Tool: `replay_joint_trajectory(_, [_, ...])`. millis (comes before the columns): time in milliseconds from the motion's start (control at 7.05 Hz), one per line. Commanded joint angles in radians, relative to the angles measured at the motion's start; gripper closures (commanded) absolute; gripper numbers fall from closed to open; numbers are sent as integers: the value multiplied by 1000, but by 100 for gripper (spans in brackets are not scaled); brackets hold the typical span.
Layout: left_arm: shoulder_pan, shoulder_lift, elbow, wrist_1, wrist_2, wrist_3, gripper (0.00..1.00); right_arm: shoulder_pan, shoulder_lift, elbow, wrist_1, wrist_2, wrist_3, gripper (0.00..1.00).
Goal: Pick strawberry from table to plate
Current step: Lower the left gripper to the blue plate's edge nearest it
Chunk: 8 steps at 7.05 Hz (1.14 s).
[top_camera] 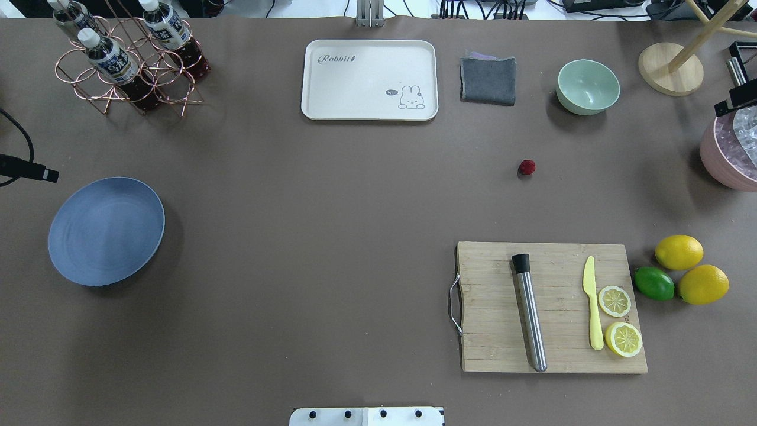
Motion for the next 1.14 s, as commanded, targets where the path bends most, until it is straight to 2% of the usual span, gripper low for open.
replay_joint_trajectory(0, [70, 17, 105, -213, 8, -104, 2, -13, 6, 6, 24, -12, 66, 0])
replay_joint_trajectory(284, [119, 37, 108, -266, 10, -147, 5, -25, 8, 4, 24, -15, 78, 0])
replay_joint_trajectory(426, [127, 37, 116, -273, 10, -147, 17, -27, 8, 6, 24, -15, 89, 0])
replay_joint_trajectory(710, [134, 39, 116, -281, 10, -149, 69, -27, 8, 6, 24, -21, 95, 0])
replay_joint_trajectory(852, [140, 39, 116, -281, 10, -149, 100, -26, 6, 6, 24, -22, 95, 0])
replay_joint_trajectory(994, [150, 39, 114, -281, 8, -151, 100, -26, 5, 6, 24, -22, 95, 0])
